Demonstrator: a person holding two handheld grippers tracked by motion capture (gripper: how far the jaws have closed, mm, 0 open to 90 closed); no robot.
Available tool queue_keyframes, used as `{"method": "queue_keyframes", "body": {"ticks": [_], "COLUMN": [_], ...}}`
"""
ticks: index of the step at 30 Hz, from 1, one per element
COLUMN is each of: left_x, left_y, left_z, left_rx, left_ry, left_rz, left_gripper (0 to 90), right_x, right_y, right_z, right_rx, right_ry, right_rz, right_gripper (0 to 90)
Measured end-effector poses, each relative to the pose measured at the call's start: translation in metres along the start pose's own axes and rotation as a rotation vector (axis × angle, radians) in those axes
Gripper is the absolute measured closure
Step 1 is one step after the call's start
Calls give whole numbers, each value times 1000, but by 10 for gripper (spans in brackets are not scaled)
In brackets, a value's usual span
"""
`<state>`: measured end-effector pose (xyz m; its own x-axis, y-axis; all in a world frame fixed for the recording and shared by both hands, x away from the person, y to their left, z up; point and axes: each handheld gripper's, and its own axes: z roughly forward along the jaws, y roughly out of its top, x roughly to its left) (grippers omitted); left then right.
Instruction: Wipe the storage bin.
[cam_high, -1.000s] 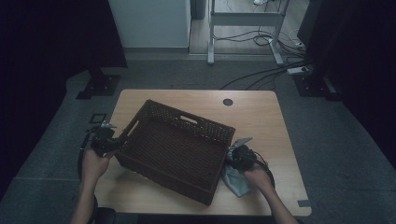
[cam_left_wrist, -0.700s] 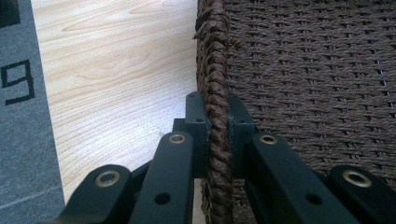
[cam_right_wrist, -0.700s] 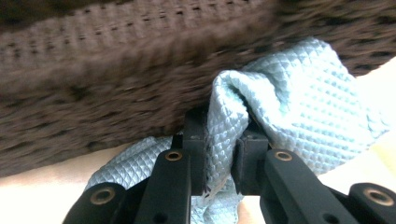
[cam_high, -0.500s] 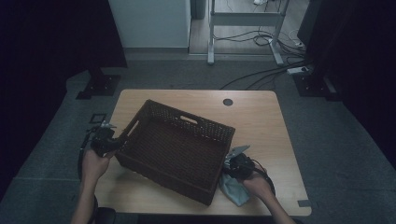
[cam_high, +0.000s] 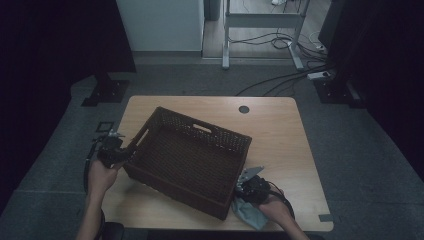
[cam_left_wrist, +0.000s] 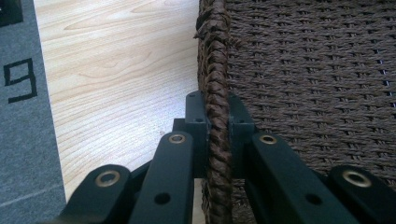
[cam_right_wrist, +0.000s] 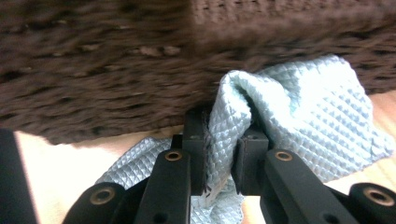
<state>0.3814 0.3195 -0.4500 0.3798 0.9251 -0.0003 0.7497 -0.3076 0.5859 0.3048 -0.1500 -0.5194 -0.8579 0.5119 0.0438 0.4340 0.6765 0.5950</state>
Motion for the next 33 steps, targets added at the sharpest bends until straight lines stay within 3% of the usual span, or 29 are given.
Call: {"method": "queue_keyframes", "body": {"ticks": [5, 19, 24, 33], "left_x": [-1, -13, -18, -21], "left_y": [0, -9, -14, -16], "left_z": [0, -7, -11, -13], "left_rx": [0, 16, 26, 35], "left_ry": [7, 69, 98, 108], "left_rz": [-3, -21, -29, -35], "left_gripper": [833, 833, 831, 829], "right_x": [10, 33, 39, 45], "right_y": [-3, -7, -10, -14], "right_z": [-1, -8, -11, -15], "right_rx": [-7, -6, -6, -4], "right_ry": [36, 65, 77, 98], "right_rz": [-7, -35, -40, -36], "right_gripper": [766, 765, 765, 765]}}
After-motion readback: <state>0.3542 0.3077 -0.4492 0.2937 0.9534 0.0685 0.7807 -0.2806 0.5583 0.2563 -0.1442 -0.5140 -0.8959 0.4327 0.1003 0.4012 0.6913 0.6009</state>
